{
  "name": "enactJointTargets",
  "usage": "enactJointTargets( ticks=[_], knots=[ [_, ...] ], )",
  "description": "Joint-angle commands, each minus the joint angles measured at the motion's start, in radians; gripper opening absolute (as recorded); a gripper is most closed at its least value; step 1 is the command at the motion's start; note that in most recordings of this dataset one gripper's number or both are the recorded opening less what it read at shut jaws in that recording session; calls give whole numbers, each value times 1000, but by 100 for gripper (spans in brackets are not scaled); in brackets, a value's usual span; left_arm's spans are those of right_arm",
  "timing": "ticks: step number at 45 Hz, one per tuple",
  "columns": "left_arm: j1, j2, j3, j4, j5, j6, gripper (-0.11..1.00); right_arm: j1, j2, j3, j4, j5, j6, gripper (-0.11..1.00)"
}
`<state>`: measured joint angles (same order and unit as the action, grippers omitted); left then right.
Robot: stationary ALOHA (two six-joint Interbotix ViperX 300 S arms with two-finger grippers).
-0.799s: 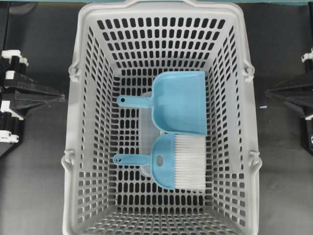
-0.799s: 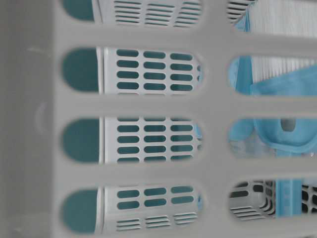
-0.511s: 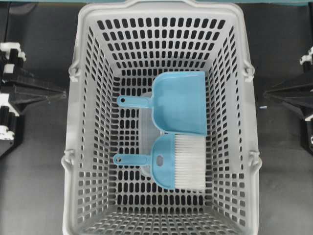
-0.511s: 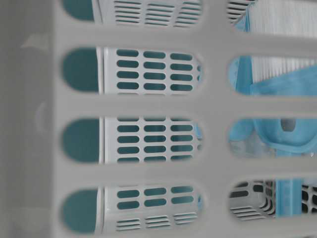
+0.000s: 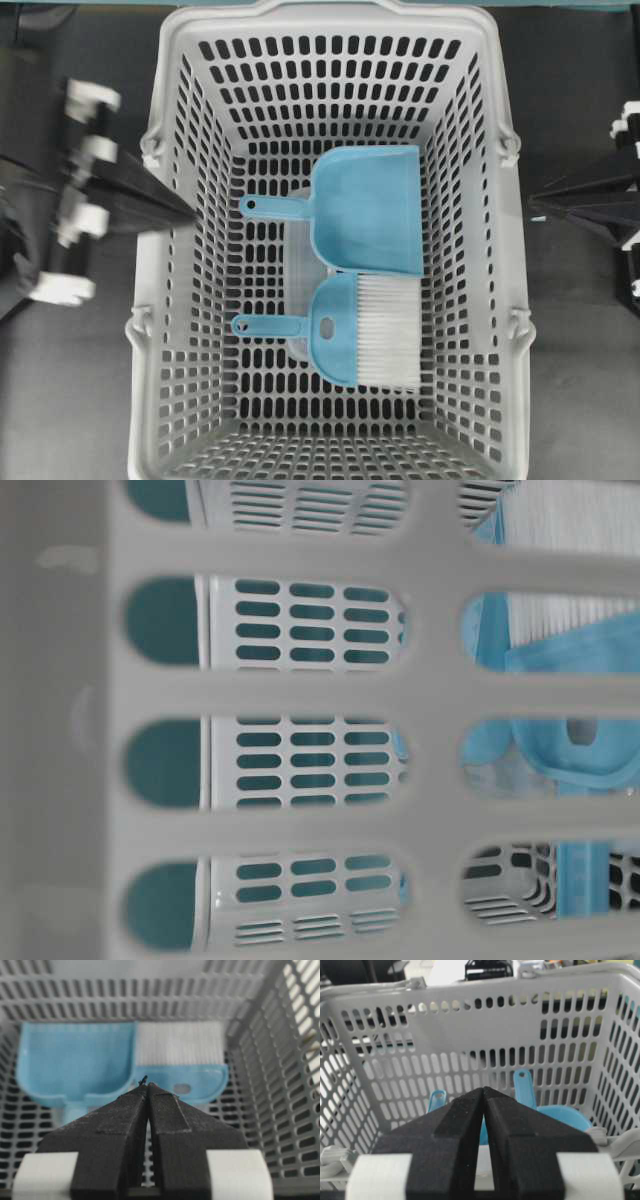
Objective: Pick up the hand brush from the shopping basket with the left arm.
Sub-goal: 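Move the left gripper into the basket over the blue brush handle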
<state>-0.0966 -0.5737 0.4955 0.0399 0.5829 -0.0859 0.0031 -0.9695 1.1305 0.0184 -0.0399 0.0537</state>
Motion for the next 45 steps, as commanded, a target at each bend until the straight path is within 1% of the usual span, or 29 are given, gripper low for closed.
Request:
enactJointTargets(
  ticks=[1, 4, 6, 9, 12, 14, 17, 19, 21, 23, 26, 29, 30, 31, 34, 37, 40, 45],
  knots=[
    [-9, 75, -91, 5, 49, -3, 0, 9, 5, -25, 3, 2, 2, 0],
    [-12, 118, -123, 3, 80, -5, 0, 14, 5, -23, 5, 5, 2, 4],
    [-17, 143, -144, 3, 101, -8, 0, 14, 5, -23, 5, 5, 2, 12],
    [-20, 186, -183, 3, 143, -15, 0, 14, 5, -25, 5, 5, 3, 27],
    [-21, 221, -215, 3, 192, -17, 0, 14, 5, -26, 3, 5, 5, 47],
    [-23, 258, -249, 3, 244, -25, 0, 17, 5, -26, 3, -2, -2, 64],
    [-23, 288, -279, 3, 287, -26, 0, 17, 5, -26, 3, -9, -3, 76],
    [-28, 313, -299, 3, 313, -28, 1, 17, 3, -26, 3, -14, -3, 78],
    [-29, 327, -310, 3, 321, -25, 1, 18, 2, -26, 3, -18, -3, 77],
    [-34, 337, -319, 3, 319, -18, 4, 17, 3, -26, 3, -23, -3, 75],
    [-41, 357, -331, 3, 308, -26, 19, 18, 2, -26, 3, -25, -3, 73],
    [-54, 385, -336, 3, 307, -34, 37, 18, 2, -25, 3, -25, -6, 73],
    [-57, 393, -334, 3, 308, -38, 46, 17, 3, -23, 5, -25, -6, 73],
    [-60, 402, -336, 3, 311, -43, 53, 17, 2, -23, 3, -26, -6, 73],
    [-69, 433, -336, 3, 314, -74, 73, 18, 3, -21, 3, -26, -6, 73],
    [-78, 466, -334, 3, 314, -117, 85, 17, 2, -20, 3, -29, -6, 73],
    [-81, 491, -330, 3, 324, -140, 91, 17, 2, -17, 3, -34, -6, 73],
    [-83, 529, -316, 3, 353, -146, 90, 17, 2, -15, 3, -37, -6, 73]
  ],
)
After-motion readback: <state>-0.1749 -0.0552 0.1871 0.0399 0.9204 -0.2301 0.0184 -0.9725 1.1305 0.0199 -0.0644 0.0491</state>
